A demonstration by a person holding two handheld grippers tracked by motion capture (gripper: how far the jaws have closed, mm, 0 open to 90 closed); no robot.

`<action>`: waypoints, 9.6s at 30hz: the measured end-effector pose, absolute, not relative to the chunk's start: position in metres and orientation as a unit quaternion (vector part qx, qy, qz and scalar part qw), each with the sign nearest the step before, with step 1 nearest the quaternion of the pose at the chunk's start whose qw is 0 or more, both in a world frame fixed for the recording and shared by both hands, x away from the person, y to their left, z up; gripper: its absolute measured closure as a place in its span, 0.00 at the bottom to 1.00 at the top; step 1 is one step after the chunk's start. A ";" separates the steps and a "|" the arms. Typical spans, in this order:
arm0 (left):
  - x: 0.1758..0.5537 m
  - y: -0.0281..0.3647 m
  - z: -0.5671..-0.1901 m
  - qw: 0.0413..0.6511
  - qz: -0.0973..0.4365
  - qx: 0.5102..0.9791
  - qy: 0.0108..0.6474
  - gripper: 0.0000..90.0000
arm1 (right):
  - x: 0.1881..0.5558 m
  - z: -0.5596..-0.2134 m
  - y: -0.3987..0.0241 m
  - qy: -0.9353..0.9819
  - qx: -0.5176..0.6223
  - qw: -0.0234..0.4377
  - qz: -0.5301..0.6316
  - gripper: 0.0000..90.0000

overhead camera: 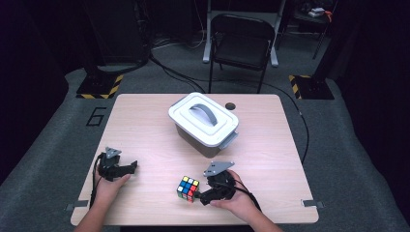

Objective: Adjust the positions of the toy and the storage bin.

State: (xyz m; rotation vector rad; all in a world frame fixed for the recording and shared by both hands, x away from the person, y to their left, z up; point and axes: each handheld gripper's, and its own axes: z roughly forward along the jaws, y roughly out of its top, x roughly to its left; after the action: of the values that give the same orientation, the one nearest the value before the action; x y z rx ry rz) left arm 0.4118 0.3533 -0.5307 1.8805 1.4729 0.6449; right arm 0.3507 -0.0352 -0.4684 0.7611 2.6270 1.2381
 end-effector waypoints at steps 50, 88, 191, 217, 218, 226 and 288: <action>0.412 0.353 -0.531 0.328 0.247 0.718 0.562 0.16 | 0.352 -0.479 0.001 0.893 0.207 0.085 0.391 0.37; 0.412 0.353 -0.531 0.327 0.248 0.719 0.562 0.16 | 0.342 -0.467 -0.057 0.881 0.250 0.112 0.385 0.37; 0.412 0.354 -0.531 0.327 0.248 0.719 0.561 0.16 | 0.444 -0.363 -0.077 0.833 0.338 0.178 0.401 0.32; 0.412 0.354 -0.531 0.327 0.248 0.719 0.561 0.16 | 0.511 -0.384 -0.059 0.810 0.389 0.200 0.390 0.45; 0.412 0.353 -0.531 0.327 0.247 0.719 0.562 0.16 | 0.513 -0.385 -0.058 0.809 0.394 0.198 0.389 0.45; 0.412 0.354 -0.531 0.327 0.248 0.719 0.562 0.16 | 0.523 -0.388 -0.050 0.815 0.390 0.202 0.377 0.49; 0.412 0.353 -0.531 0.328 0.247 0.718 0.562 0.16 | 0.473 -0.389 -0.072 0.835 0.376 0.192 0.353 0.75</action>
State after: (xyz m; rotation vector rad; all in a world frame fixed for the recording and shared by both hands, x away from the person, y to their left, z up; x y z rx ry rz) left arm 0.4119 0.3533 -0.5310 1.8790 1.4722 0.6473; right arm 0.4731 -0.0722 -0.3889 1.0567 2.3427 0.9906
